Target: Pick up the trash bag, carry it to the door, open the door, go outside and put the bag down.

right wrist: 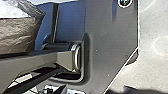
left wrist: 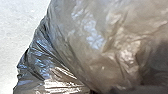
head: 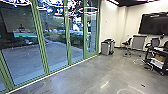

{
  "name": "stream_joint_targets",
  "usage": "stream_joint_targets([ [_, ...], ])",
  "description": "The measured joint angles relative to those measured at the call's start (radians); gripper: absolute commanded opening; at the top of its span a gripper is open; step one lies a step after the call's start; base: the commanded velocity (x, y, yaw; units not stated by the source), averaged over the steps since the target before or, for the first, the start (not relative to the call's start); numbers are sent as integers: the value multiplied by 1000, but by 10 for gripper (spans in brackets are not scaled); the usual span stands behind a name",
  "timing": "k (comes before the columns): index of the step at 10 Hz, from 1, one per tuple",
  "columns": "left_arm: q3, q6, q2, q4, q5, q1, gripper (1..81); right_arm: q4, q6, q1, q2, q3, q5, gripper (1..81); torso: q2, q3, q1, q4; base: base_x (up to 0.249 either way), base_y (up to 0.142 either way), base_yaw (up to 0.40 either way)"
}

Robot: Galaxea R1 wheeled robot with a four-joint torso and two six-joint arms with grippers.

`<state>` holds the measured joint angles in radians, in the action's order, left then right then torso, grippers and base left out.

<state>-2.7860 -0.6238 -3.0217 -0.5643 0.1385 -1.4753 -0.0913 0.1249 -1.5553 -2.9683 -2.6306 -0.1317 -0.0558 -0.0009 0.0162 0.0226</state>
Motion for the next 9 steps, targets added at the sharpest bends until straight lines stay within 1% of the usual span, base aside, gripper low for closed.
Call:
stream_joint_targets([
  [6,0,0,2,0,-1,1,10,0,0,1,-3,-4,1,811,0,0,0,0,143,0,0],
  [9,0,-1,2,0,-1,1,10,-33,-1,-10,-3,-24,1,811,0,0,0,0,143,0,0],
])
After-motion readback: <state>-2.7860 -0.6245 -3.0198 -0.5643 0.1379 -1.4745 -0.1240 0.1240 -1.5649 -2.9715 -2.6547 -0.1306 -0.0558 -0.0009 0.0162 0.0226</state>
